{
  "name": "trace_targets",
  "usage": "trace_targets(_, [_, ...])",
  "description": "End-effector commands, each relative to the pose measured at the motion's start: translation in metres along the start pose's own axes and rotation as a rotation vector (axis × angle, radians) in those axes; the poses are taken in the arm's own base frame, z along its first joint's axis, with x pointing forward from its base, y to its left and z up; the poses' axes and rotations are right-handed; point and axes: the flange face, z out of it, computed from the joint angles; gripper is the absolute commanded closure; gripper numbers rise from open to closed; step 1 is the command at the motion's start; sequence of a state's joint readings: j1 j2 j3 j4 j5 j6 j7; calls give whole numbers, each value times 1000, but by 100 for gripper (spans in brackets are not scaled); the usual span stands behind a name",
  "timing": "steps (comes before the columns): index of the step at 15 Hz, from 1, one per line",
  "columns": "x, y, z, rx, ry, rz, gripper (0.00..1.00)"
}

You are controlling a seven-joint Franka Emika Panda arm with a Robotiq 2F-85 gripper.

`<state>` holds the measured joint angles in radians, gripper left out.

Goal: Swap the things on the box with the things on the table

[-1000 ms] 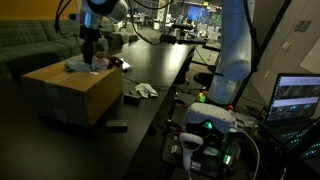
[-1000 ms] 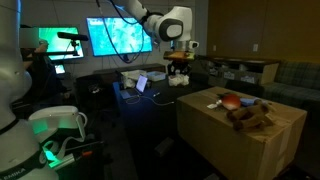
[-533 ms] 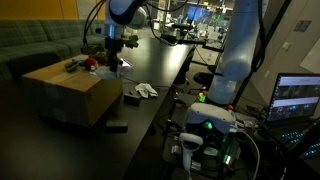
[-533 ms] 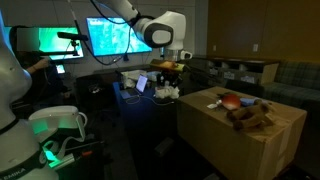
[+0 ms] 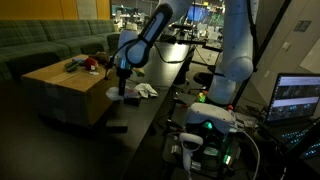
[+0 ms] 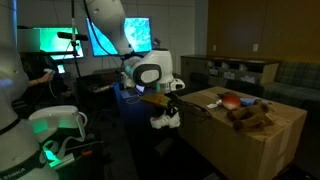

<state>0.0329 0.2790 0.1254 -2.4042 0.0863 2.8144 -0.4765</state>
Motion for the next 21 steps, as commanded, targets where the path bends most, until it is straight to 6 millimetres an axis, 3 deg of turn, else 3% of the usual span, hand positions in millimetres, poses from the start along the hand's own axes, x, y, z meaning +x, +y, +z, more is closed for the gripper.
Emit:
trace_targets(1, [-14, 1, 46, -134, 50, 103, 98])
trace_targets(3, [-22, 14, 70, -208, 50, 166, 98])
trace_targets(6, [-29, 18, 89, -298, 18, 251, 98])
trace_targets(13, [-18, -7, 116, -355, -35, 285, 97])
trace_targets(14, [-18, -7, 121, -354, -42, 295, 89])
trace_targets(15, [-17, -6, 125, -361, -47, 304, 74])
trace_targets(21, [-21, 14, 127, -389, -84, 367, 33])
